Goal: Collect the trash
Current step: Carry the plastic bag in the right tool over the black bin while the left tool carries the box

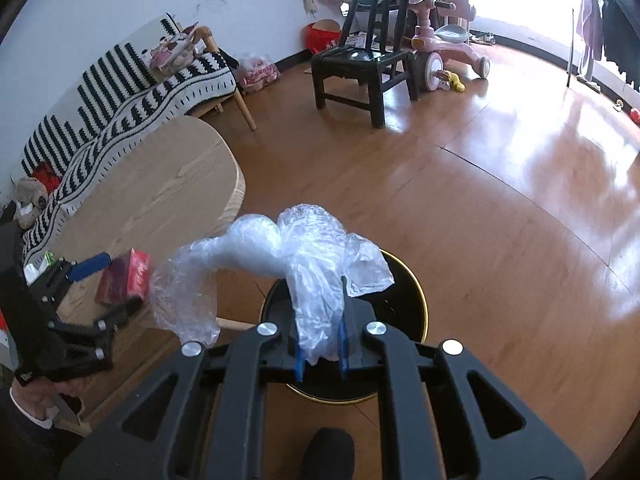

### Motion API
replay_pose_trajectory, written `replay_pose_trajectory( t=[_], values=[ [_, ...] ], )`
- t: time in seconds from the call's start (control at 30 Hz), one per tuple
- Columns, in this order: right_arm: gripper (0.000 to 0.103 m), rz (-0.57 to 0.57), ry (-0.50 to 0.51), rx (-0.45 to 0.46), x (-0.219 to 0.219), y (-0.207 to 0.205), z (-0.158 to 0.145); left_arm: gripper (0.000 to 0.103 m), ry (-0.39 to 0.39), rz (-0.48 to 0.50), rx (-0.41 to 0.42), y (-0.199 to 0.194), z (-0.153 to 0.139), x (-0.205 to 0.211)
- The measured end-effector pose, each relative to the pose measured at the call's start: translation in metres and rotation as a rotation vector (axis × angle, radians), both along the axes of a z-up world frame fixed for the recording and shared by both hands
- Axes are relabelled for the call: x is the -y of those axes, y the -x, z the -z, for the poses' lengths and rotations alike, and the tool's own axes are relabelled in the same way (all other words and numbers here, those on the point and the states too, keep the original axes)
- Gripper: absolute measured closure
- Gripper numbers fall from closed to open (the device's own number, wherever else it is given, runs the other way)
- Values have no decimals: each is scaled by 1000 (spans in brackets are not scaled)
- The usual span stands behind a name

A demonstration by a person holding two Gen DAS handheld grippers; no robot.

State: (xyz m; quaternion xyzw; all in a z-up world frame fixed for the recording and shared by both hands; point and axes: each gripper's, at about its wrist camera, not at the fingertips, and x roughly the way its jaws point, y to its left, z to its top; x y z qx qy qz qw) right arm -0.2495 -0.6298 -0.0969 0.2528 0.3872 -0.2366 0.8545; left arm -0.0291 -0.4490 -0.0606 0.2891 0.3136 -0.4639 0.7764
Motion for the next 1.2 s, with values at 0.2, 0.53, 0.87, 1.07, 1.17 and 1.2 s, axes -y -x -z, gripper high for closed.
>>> replay_pose_trajectory(
  t=[0.2, 0.53, 0.87, 1.07, 1.17, 1.2],
  values=[
    [90, -6, -3, -5, -2, -3, 1, 27, -12, -27, 15, -5, -1, -1],
    [90, -29, 1, -11, -8, -8, 1, 82, 69, -77, -38, -17, -20, -11],
    [90, -34, 0, -24, -8, -14, 4, 6, 12, -112, -39, -49, -16, -27],
    [90, -45, 9, -29, -13, -18, 4, 6, -61, -210, -38, -56, 8, -11],
    [90, -41, 4, -33, -11, -17, 6, 6, -34, -260, -110, -66, 11, -6],
    [90, -40, 1, -33, -10, -17, 7, 6, -26, -280, -143, -70, 13, -4]
  ],
)
